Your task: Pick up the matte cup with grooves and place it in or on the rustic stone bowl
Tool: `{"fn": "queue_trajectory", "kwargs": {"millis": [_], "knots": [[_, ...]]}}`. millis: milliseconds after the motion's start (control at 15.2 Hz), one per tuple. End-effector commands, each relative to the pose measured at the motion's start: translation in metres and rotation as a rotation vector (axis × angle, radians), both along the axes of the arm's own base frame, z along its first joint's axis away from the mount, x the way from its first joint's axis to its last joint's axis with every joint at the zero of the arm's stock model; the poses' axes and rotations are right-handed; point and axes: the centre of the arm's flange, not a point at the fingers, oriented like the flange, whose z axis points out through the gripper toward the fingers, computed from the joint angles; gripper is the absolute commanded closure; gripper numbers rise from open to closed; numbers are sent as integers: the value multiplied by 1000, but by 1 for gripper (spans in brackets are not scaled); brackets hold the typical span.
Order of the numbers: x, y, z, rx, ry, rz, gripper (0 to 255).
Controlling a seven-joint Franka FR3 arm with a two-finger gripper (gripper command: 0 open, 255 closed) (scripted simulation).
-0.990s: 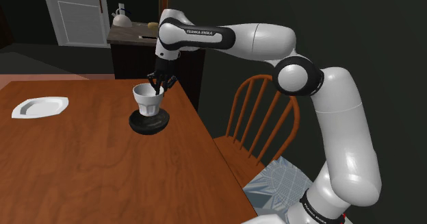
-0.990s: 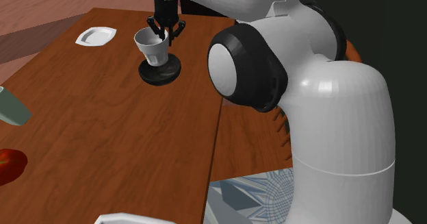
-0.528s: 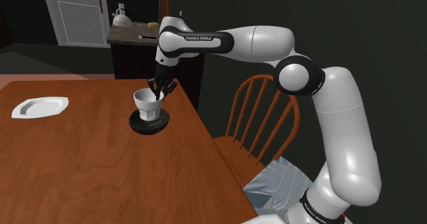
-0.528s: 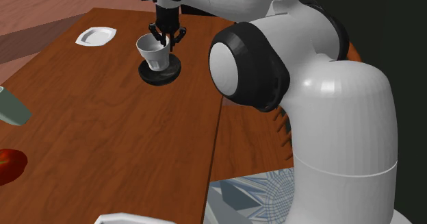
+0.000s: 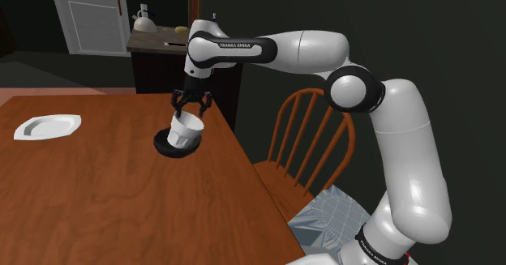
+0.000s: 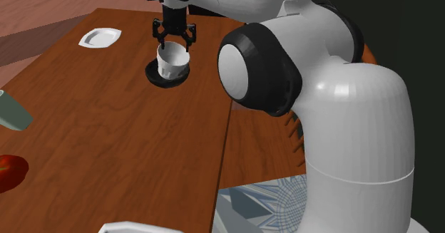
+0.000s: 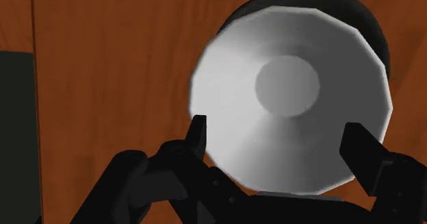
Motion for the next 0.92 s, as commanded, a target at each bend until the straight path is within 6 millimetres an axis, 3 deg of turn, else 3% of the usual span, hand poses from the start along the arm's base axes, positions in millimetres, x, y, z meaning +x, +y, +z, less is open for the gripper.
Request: {"fn": "queue_trajectory", "kwargs": {"millis": [0, 66, 330, 858], "knots": [[0, 0, 0, 0, 0, 0, 0], [0, 0, 0, 0, 0, 0, 0], [0, -8, 49, 0, 0, 0, 0], [0, -8, 49, 0, 0, 0, 0]]}}
